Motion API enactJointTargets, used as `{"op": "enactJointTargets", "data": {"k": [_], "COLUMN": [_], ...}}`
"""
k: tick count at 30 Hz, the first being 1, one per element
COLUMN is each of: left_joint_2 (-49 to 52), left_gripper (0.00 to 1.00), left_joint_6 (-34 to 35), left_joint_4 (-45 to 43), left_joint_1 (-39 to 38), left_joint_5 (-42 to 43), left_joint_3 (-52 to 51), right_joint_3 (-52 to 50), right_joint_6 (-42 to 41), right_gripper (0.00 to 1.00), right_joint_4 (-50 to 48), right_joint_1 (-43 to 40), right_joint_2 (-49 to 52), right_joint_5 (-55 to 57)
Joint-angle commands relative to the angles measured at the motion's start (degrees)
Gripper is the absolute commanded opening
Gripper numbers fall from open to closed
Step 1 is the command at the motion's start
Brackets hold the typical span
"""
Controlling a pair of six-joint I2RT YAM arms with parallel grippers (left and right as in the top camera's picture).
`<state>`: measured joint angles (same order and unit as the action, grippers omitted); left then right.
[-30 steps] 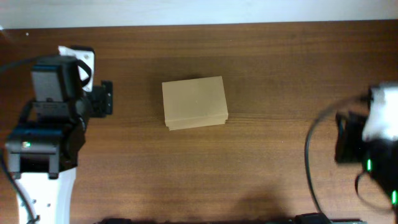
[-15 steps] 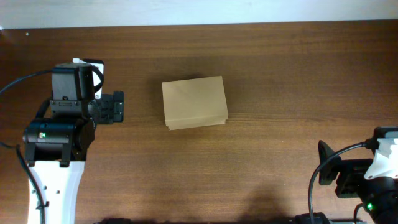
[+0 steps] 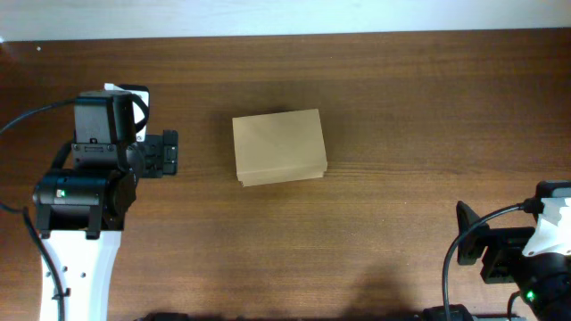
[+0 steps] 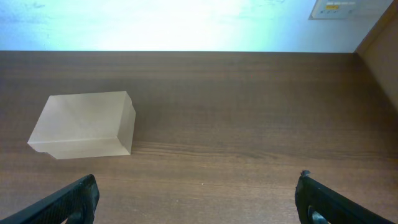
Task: Pack container
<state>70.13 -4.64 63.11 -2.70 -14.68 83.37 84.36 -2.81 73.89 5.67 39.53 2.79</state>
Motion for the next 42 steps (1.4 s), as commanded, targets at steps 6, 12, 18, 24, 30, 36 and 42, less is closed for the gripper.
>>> {"op": "enactJointTargets", "data": {"k": [6, 12, 18, 24, 30, 36, 42], "left_joint_2": [-0.35, -0.35, -0.35, -0.35, -0.35, -0.35, -0.35], "left_gripper": [1.00, 1.00, 1.00, 1.00, 1.00, 0.99, 1.00], "left_joint_6": [0.98, 0.98, 0.98, 0.98, 0.98, 0.98, 0.98], "left_joint_4": [-0.26, -0.26, -0.26, -0.26, -0.26, -0.26, -0.26], "left_joint_1": [0.31, 0.31, 0.31, 0.31, 0.31, 0.31, 0.31], "left_joint_5": [-0.57, -0.57, -0.57, -0.57, -0.57, -0.57, -0.57], "left_joint_3": [0.02, 0.02, 0.02, 0.02, 0.02, 0.02, 0.02], "right_joint_3": [-5.44, -28.24, -51.69, -67.36, -74.84, -77.85, -77.85], "right_joint_6": [1.55, 0.83, 0.44, 0.44, 0.42, 0.46, 0.46], "right_gripper": [0.99, 0.99, 0.99, 0.99, 0.99, 0.99, 0.99], "right_joint_4": [-8.15, -29.97, -44.46, -51.87, -52.09, -52.06, -52.06], "right_joint_1": [-3.63, -9.97, -10.58, -10.58, -10.58, -10.58, -10.58], "right_joint_2": [-2.56, -12.04, -20.59, -28.76, -37.97, -39.34, -39.28], "right_joint_5": [3.96, 3.67, 2.34, 1.73, -1.18, -1.99, -2.14]}}
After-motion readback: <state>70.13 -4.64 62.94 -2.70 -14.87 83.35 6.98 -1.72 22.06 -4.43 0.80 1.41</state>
